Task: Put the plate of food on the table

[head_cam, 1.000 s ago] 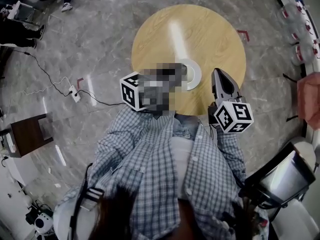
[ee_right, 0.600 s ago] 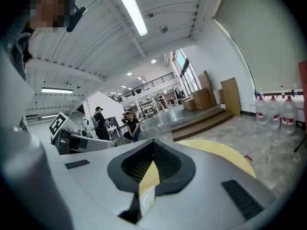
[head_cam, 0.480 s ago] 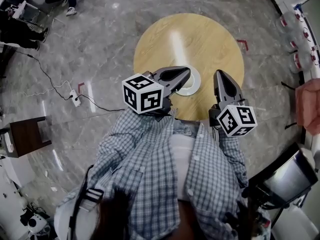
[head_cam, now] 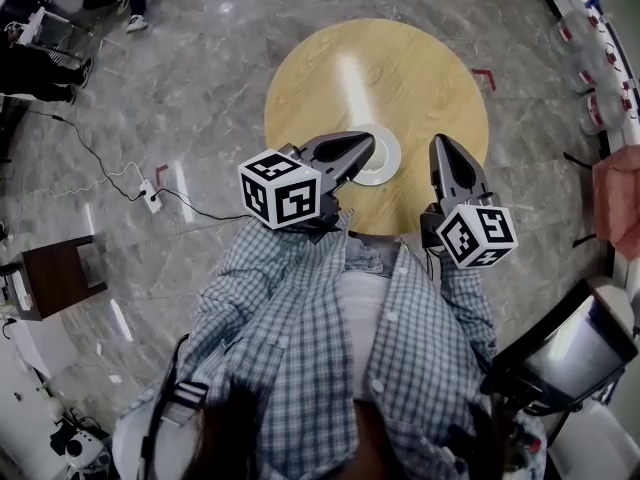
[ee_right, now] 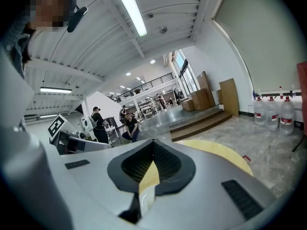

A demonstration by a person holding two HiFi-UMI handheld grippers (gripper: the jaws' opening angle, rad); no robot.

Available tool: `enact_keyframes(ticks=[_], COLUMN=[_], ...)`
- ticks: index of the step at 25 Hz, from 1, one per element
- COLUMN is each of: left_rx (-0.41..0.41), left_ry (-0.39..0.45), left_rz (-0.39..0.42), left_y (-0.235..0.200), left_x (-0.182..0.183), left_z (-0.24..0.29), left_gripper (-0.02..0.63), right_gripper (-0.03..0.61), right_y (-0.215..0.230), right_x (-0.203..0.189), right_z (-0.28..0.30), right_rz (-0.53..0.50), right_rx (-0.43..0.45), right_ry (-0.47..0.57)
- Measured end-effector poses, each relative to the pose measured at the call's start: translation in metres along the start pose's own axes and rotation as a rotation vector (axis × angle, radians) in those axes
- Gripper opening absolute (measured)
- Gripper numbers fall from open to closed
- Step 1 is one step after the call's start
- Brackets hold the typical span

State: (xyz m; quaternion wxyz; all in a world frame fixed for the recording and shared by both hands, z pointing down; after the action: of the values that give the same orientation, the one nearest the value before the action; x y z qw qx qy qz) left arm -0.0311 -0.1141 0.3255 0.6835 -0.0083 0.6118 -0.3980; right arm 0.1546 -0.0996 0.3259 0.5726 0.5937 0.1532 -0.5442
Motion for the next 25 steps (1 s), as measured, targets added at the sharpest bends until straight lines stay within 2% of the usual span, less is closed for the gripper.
enact_keyframes(ticks=[11,25], left_rx=[0.002,-0.006], left_ry=[-0.011,-0.014], left_rz=[0.001,-0.008], left_y=[-0.001,0.004], left_x=[-0.003,-0.006], left_z=[-0.007,0.002], left_gripper=[0.008,0.008], right_gripper=[0.008,0.008], right_y=[-0.008,-0.004], right_x=[-0.008,-0.009], right_z=[0.007,-0.002], right_rz=[0.009,0.006], right_rx=[0.032,0.015], right_ry=[0.0,-0.005])
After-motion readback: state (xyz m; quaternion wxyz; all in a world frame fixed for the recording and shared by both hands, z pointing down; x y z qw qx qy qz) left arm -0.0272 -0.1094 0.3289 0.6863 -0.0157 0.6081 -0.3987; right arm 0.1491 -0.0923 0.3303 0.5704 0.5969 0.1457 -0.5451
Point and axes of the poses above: the fingertips, and each gripper's own axes: z forward along the fingers, y to its right, x out of its top, the point moved 6 cm from there along -z, backward along the fingers, and after that the axes turned 9 degrees about z, right-handed, at the moved point
